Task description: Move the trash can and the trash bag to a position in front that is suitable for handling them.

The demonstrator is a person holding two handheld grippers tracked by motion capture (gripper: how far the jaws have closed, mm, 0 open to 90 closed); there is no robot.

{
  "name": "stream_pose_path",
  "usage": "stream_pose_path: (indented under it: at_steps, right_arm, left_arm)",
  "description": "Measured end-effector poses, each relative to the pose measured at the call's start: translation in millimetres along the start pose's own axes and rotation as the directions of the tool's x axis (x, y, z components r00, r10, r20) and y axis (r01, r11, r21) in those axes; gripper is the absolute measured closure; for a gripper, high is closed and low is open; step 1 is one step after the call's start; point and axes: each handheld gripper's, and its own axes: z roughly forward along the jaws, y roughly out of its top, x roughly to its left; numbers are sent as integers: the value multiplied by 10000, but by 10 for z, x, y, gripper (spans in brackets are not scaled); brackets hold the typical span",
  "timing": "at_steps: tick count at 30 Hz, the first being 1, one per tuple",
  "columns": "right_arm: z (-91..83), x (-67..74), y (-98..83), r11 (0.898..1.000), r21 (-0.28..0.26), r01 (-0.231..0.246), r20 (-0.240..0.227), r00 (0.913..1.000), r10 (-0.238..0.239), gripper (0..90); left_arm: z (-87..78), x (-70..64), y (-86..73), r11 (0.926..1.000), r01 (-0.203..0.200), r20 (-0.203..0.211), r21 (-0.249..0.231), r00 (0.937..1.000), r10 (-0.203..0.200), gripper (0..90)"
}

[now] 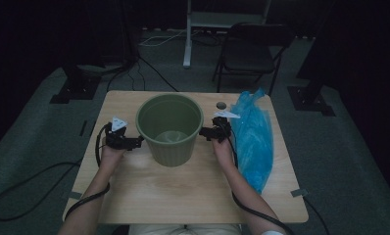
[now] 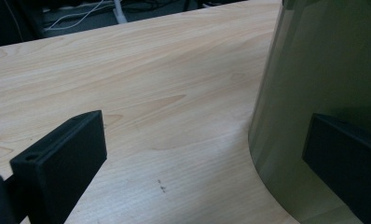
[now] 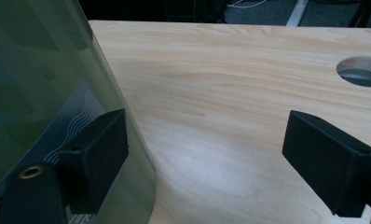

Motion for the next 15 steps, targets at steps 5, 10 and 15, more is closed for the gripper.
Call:
stream_pose_path:
  at_steps: [5,10,15]
  right_arm:
    - [-138,-12,-74,9999,117,-54,-138,9999,55,149]
    - [-291,-2,-160,9998,132,120,-157,9998,-117,149]
    - [-417,0,-252,9999,146,24,-355,9994,-19,149]
  left_arm:
    - [-74,-106,-54,9999,-129,283,-40,9995,130,1]
    - [-153,-197,-101,9993,-385,634,-36,9972,386,1]
    - [-202,-268,-117,9983,-583,682,-2,9960,582,2]
